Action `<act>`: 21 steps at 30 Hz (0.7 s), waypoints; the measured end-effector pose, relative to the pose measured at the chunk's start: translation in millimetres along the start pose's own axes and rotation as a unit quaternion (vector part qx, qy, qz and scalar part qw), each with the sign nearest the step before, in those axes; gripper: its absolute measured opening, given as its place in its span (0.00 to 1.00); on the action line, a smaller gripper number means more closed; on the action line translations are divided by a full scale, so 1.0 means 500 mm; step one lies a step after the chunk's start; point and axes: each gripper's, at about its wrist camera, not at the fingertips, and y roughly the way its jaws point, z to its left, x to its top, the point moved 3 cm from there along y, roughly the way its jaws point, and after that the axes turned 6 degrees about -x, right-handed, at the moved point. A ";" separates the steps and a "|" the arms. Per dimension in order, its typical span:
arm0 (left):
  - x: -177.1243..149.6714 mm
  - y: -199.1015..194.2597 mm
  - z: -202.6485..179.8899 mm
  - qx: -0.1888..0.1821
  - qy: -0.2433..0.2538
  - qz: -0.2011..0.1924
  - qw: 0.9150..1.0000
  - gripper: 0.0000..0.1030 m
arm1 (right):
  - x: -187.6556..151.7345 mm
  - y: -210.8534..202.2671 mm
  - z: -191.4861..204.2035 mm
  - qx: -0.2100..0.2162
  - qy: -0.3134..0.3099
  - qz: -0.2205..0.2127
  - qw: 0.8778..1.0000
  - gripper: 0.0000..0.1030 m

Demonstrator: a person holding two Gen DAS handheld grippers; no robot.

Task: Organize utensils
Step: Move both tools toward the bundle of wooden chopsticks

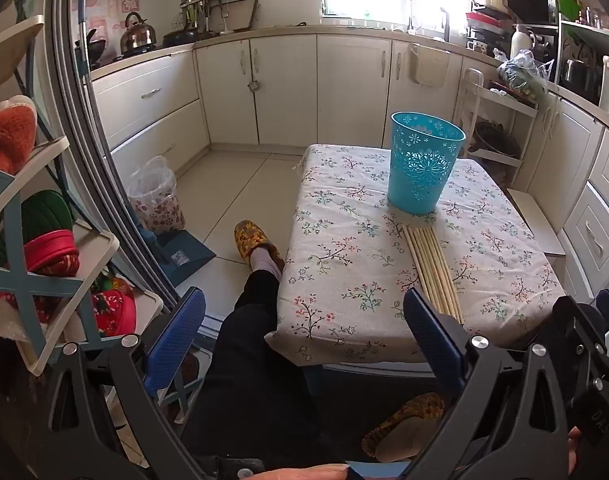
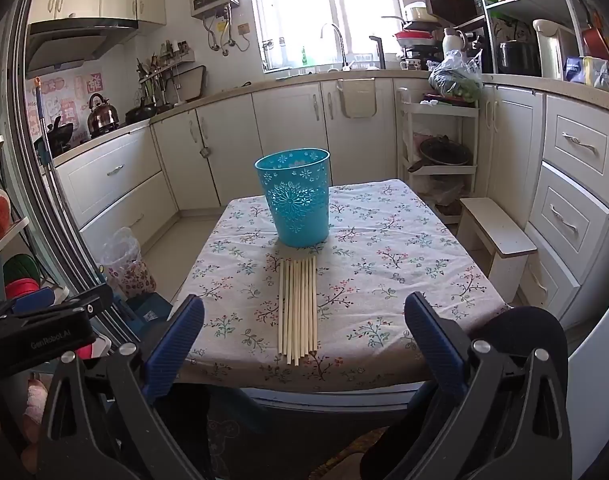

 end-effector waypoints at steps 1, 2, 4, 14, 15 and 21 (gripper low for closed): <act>0.000 0.000 0.000 0.000 0.000 0.000 1.000 0.93 | 0.000 0.000 0.000 0.000 0.000 0.000 1.000 0.93; 0.000 0.000 0.000 0.000 0.000 -0.001 1.000 0.93 | 0.000 0.000 -0.001 0.000 0.000 0.000 1.000 0.93; 0.000 -0.001 0.000 -0.001 0.000 -0.001 1.000 0.93 | 0.000 -0.001 0.000 -0.001 0.001 0.000 1.000 0.93; -0.005 0.005 -0.009 -0.015 0.005 0.004 1.000 0.93 | 0.004 0.012 -0.008 -0.007 -0.005 0.003 1.000 0.93; -0.007 0.012 -0.007 -0.018 0.006 0.006 1.000 0.93 | 0.007 0.022 -0.012 -0.012 -0.006 0.009 1.000 0.93; -0.019 0.066 -0.013 -0.034 0.006 0.041 0.999 0.93 | 0.019 0.152 -0.017 -0.014 -0.028 0.079 0.996 0.88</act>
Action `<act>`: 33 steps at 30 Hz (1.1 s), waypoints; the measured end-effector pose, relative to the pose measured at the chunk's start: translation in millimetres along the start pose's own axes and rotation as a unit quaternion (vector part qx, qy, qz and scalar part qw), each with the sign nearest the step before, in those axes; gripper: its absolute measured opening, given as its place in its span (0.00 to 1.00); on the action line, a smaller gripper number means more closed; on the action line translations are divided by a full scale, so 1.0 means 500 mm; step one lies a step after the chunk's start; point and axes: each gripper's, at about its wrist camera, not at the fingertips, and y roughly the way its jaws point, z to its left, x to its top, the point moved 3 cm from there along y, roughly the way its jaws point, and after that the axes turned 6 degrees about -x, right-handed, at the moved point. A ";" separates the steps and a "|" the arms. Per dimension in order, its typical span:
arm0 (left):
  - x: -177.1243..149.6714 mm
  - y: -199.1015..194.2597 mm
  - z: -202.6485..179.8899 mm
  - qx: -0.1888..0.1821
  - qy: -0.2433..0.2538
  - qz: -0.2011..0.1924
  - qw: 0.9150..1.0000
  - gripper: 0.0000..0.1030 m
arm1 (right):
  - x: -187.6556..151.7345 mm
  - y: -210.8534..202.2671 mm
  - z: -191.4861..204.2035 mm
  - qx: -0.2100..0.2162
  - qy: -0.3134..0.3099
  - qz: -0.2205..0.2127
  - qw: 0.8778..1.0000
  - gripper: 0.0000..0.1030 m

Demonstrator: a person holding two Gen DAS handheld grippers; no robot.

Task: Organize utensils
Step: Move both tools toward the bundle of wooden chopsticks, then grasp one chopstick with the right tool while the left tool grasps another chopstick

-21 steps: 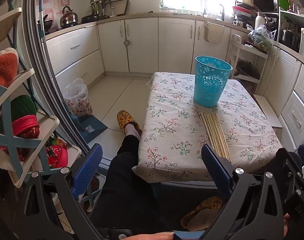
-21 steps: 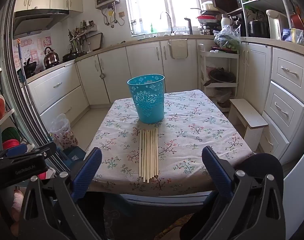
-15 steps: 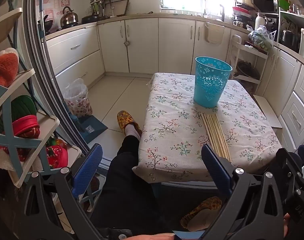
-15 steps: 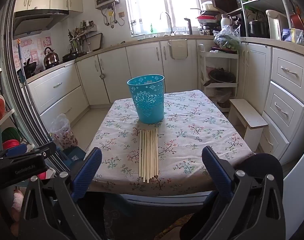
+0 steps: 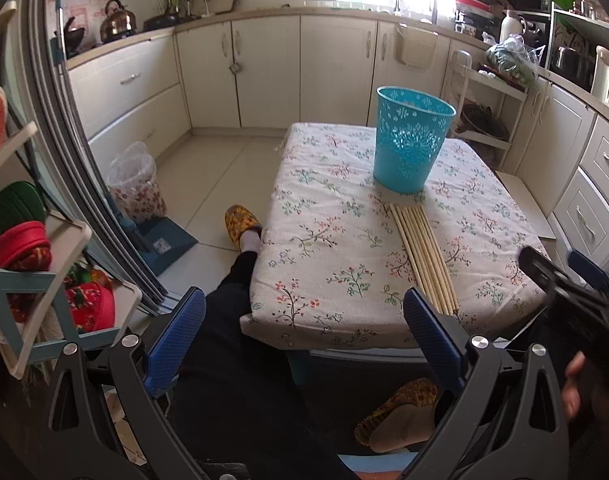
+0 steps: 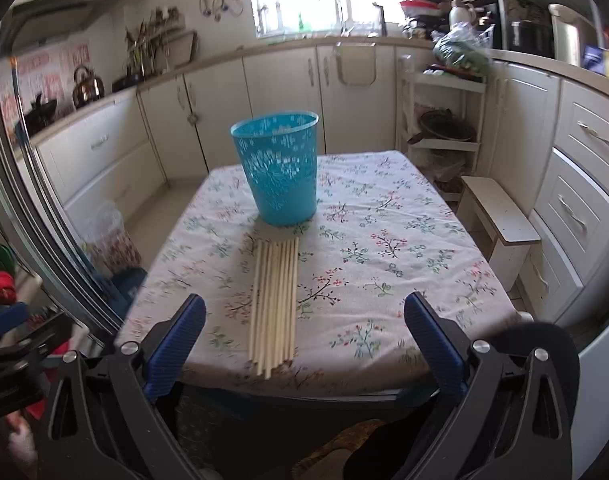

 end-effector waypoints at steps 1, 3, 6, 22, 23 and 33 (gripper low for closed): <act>0.001 0.008 0.001 -0.002 -0.001 0.004 1.000 0.93 | 0.006 0.028 0.002 0.001 -0.012 0.017 1.000 0.75; 0.002 0.025 0.004 -0.004 -0.003 0.011 1.000 0.93 | 0.010 0.096 0.002 0.014 -0.019 0.056 0.998 0.63; 0.007 0.062 0.008 -0.011 -0.009 0.027 1.000 0.93 | 0.025 0.184 0.012 0.016 -0.025 0.091 0.995 0.51; 0.021 0.215 0.000 -0.032 -0.016 0.091 0.995 0.93 | 0.040 0.381 0.030 -0.006 -0.075 0.142 0.987 0.41; 0.028 0.221 -0.006 -0.034 -0.013 0.090 0.995 0.93 | 0.039 0.379 0.031 -0.005 -0.088 0.138 0.986 0.41; 0.123 0.362 -0.133 -0.055 0.030 0.094 0.994 0.84 | 0.046 0.387 -0.032 0.081 -0.085 0.155 0.981 0.06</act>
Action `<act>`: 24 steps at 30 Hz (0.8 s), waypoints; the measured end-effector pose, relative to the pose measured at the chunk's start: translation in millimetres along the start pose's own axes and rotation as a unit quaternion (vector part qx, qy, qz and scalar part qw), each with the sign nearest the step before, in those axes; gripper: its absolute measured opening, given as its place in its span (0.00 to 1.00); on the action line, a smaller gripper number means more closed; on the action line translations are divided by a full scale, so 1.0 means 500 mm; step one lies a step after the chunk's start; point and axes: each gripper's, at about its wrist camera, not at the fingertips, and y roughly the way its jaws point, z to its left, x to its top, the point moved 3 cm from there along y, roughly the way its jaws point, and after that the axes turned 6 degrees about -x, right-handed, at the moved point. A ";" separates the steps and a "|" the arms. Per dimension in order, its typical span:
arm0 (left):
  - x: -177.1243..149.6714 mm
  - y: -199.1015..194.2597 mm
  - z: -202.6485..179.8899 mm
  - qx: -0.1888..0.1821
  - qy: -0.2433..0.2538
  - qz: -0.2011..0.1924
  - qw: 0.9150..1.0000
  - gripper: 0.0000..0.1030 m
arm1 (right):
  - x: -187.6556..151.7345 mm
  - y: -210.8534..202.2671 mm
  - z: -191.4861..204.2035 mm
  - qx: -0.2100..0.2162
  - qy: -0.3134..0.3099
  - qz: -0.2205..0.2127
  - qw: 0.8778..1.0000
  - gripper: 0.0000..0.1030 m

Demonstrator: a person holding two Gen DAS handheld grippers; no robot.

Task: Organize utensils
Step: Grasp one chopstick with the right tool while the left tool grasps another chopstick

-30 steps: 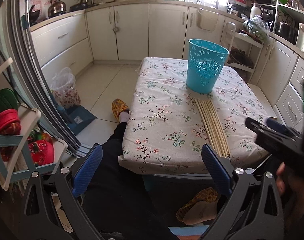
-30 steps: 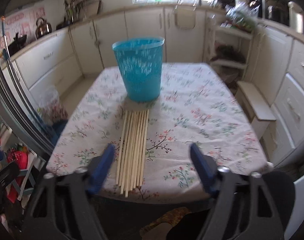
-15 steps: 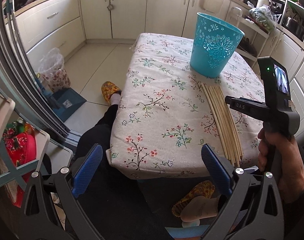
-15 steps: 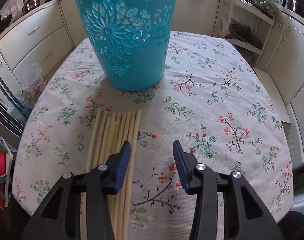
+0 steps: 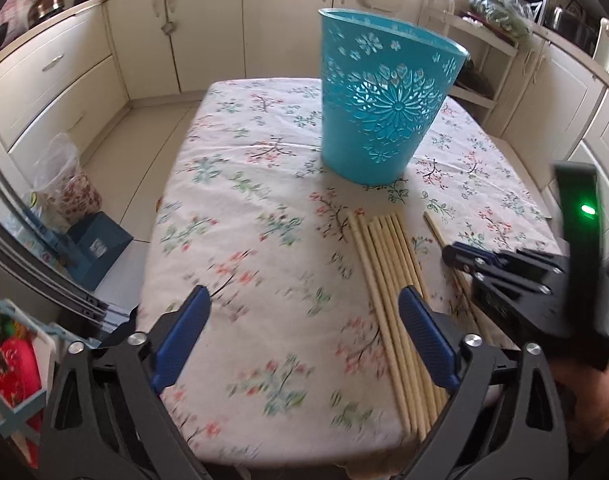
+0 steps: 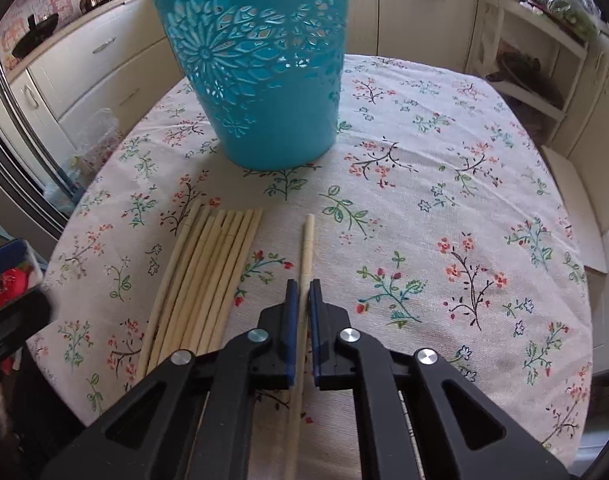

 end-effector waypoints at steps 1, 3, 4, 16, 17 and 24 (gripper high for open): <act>0.009 0.022 -0.008 0.006 0.001 0.006 1.000 0.79 | -0.009 -0.004 -0.003 0.010 0.009 -0.003 1.000 0.06; 0.016 0.058 -0.013 0.010 -0.004 0.023 1.000 0.71 | -0.016 -0.007 -0.014 0.029 0.028 -0.008 0.999 0.06; 0.020 0.080 -0.016 0.014 -0.007 0.036 0.999 0.65 | -0.023 -0.006 -0.016 0.036 0.035 -0.012 0.999 0.06; 0.045 0.144 -0.054 0.047 0.012 0.063 0.997 0.52 | -0.019 -0.006 -0.022 0.055 0.045 -0.015 0.997 0.06; 0.044 0.149 -0.052 0.040 0.012 0.066 0.997 0.51 | -0.018 -0.006 -0.022 0.056 0.045 -0.014 0.997 0.06; 0.057 0.165 -0.072 0.020 0.040 0.062 0.997 0.23 | -0.019 -0.005 -0.029 0.065 0.051 -0.013 0.996 0.06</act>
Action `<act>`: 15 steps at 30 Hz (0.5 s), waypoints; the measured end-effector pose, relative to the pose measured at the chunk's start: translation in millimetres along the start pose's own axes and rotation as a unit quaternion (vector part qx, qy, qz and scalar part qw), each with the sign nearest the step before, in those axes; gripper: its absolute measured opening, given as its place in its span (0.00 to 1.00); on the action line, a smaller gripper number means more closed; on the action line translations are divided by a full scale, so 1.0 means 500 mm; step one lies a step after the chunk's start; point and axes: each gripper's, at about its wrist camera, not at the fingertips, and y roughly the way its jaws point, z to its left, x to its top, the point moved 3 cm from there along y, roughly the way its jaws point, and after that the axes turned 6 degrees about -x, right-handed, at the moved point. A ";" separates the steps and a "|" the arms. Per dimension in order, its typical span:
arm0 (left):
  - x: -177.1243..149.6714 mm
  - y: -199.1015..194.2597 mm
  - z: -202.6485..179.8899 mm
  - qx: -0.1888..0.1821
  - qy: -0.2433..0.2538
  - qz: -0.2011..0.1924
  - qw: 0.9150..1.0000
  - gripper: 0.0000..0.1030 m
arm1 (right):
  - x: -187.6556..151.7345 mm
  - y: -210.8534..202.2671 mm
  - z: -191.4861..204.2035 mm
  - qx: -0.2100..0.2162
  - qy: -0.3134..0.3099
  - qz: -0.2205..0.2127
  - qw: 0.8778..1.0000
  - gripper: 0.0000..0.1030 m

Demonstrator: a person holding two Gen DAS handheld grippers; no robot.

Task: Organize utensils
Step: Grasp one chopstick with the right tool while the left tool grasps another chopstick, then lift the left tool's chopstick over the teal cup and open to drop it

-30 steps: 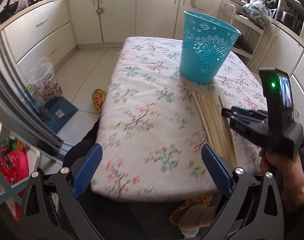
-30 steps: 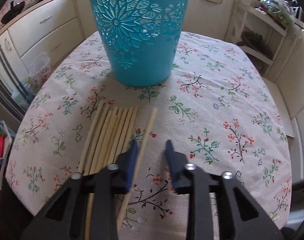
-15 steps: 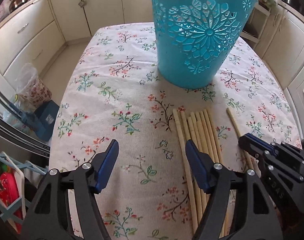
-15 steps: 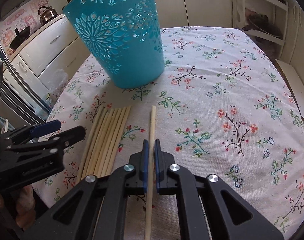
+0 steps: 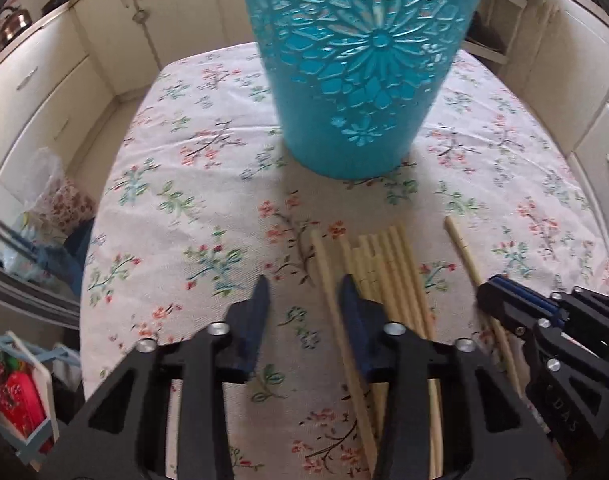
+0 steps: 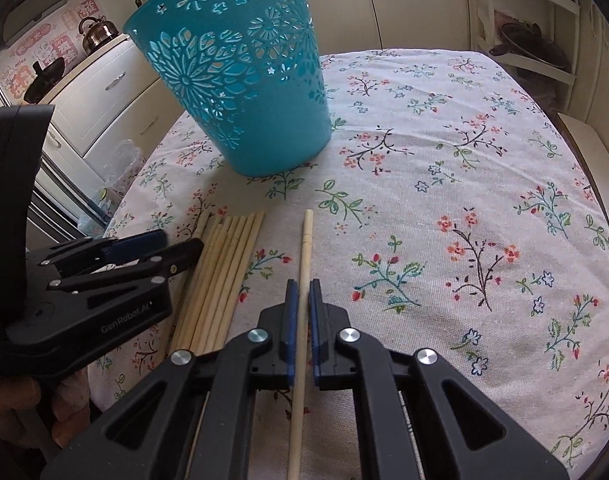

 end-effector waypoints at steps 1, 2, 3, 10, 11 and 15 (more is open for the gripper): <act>0.004 0.001 -0.007 -0.006 0.012 0.003 1.000 0.13 | 0.000 0.000 -0.001 0.000 -0.001 -0.001 1.000 0.06; 0.005 0.002 -0.011 -0.015 0.022 0.006 1.000 0.08 | 0.000 0.000 -0.001 0.000 -0.002 -0.001 1.000 0.06; 0.001 0.000 -0.013 -0.016 0.029 0.007 0.999 0.07 | -0.001 0.000 -0.001 -0.001 -0.005 -0.002 1.000 0.06; 0.004 -0.003 -0.009 -0.038 0.040 0.016 0.998 0.05 | -0.004 -0.001 0.012 -0.019 -0.033 -0.009 0.999 0.06; 0.002 -0.006 0.000 -0.046 0.034 0.018 0.998 0.05 | -0.005 0.000 0.011 -0.018 -0.034 -0.010 0.999 0.06; 0.001 -0.050 0.041 -0.076 0.008 -0.001 0.997 0.05 | -0.005 0.000 0.008 -0.016 -0.029 -0.011 0.999 0.06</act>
